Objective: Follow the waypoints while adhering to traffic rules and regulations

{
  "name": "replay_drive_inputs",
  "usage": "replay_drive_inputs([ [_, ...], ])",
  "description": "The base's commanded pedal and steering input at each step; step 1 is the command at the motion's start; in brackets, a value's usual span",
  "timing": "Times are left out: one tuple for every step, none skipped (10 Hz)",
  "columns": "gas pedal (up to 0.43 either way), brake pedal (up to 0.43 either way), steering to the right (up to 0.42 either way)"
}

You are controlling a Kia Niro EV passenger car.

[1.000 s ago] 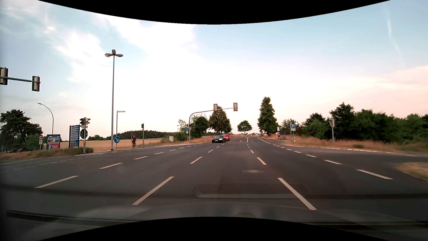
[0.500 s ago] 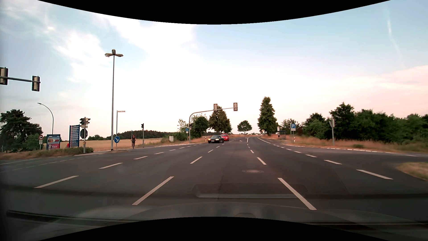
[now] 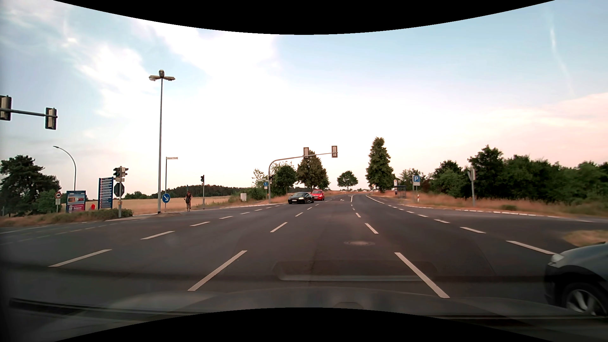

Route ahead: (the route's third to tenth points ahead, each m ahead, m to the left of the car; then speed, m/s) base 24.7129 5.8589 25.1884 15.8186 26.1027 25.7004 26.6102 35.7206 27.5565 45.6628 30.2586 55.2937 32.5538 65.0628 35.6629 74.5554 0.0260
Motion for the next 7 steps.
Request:
replay_drive_inputs([
  [0.000,0.348,-0.001],
  [0.000,0.360,-0.001],
  [0.000,0.366,-0.001],
  [0.000,0.366,-0.001],
  [0.000,0.372,-0.001],
  [0.000,0.378,-0.002],
  [0.000,0.378,-0.001],
])
